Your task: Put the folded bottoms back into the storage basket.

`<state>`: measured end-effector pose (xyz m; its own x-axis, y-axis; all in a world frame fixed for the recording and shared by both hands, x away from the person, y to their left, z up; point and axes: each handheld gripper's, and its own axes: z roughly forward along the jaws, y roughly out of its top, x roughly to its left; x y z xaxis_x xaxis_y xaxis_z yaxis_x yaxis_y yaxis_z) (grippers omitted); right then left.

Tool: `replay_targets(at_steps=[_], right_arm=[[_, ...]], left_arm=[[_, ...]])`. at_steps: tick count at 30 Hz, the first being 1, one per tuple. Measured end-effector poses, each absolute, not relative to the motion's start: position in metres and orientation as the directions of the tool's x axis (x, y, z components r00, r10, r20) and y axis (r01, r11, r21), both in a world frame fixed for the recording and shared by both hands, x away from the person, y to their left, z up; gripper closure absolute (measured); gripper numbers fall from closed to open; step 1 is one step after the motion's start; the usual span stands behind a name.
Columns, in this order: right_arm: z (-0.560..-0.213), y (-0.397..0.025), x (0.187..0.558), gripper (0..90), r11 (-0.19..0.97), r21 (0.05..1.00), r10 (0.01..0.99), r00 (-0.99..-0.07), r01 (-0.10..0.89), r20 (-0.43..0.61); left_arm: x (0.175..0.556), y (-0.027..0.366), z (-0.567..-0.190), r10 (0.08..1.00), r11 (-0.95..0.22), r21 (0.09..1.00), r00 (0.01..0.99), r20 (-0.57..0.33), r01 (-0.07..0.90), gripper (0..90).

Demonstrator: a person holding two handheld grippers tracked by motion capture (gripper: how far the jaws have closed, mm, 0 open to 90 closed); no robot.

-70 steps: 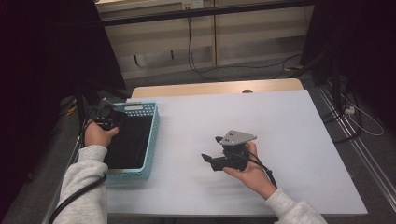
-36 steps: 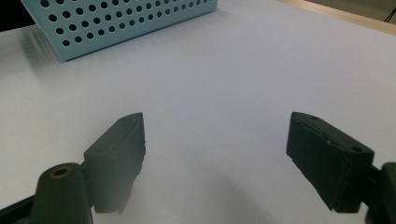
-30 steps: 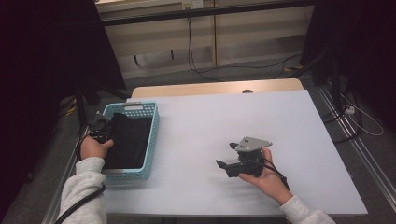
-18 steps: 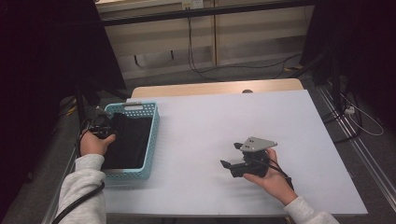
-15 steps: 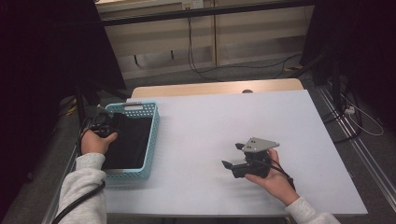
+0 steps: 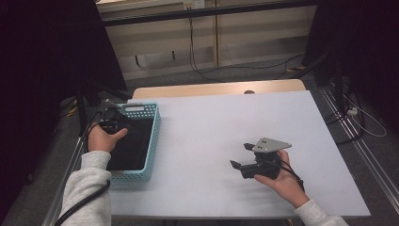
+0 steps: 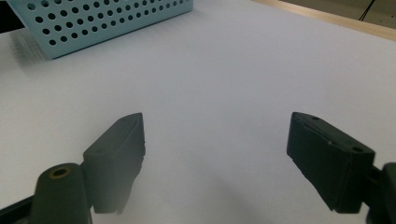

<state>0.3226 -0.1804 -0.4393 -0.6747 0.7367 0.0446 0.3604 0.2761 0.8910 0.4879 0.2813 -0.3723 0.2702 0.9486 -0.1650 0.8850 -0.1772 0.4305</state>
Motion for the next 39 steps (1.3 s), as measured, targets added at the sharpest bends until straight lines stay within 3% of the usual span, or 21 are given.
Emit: replay_targets(at_steps=[39], right_arm=[[-0.442, -0.212, 0.309, 19.0, 0.287, 0.872, 0.742, -0.668, 0.397, 0.060]], left_arm=[[0.469, 0.201, -0.347, 0.842, -0.353, 0.514, 0.505, -0.190, 0.782, 31.0]])
